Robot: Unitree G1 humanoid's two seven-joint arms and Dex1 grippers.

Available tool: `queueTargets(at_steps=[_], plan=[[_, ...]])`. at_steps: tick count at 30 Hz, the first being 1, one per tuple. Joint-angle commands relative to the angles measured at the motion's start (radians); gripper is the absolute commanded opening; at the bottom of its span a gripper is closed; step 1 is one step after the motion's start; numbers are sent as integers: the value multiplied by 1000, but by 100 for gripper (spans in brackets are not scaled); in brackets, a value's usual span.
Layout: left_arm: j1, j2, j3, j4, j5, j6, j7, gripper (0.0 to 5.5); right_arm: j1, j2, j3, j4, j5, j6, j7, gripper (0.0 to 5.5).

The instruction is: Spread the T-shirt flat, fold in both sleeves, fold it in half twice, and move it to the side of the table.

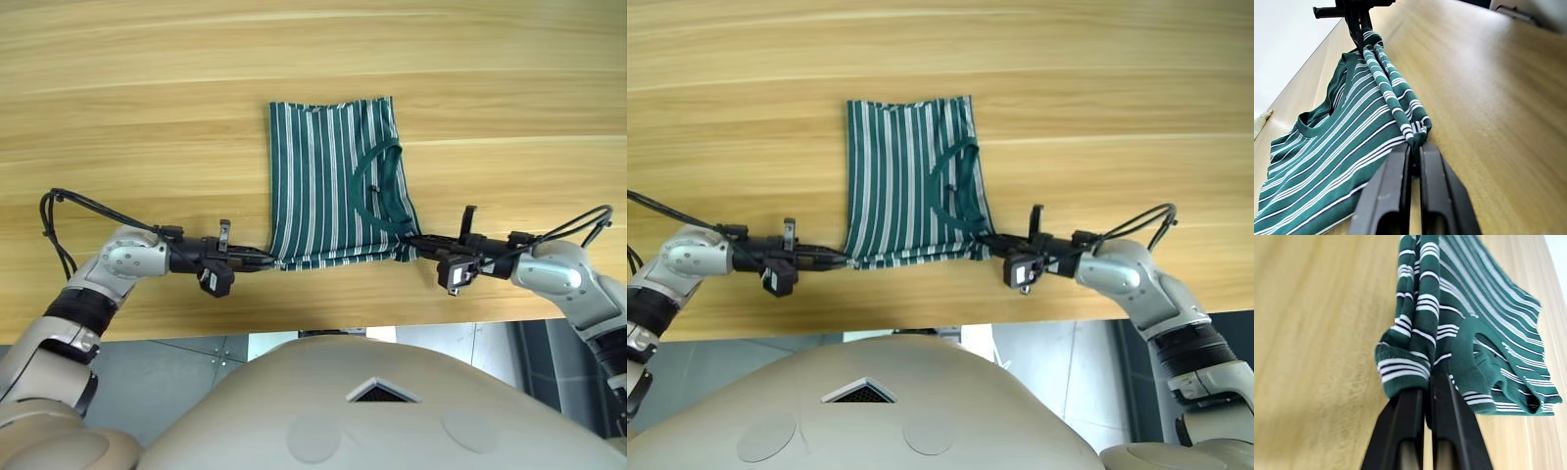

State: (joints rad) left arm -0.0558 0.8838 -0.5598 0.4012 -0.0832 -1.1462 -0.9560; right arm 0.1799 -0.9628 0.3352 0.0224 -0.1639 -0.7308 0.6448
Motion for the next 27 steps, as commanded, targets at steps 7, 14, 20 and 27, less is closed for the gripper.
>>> queueTargets(at_steps=[7, 14, 20, 27], plan=[[69, 116, 28, -155, -96, 16, -48, 8, 130, -89, 5, -87, 214, -117, 162, 0], [166, 198, -14, -363, -230, 11, -83, 7, 241, -127, 11, -197, 357, -169, 227, 0], [209, 174, -8, -372, -256, 58, -92, 7, 275, -136, -24, -212, 368, -166, 239, 0], [153, 77, 51, -226, -256, 140, -101, 7, 260, -108, -60, -189, 375, -142, 236, 0]])
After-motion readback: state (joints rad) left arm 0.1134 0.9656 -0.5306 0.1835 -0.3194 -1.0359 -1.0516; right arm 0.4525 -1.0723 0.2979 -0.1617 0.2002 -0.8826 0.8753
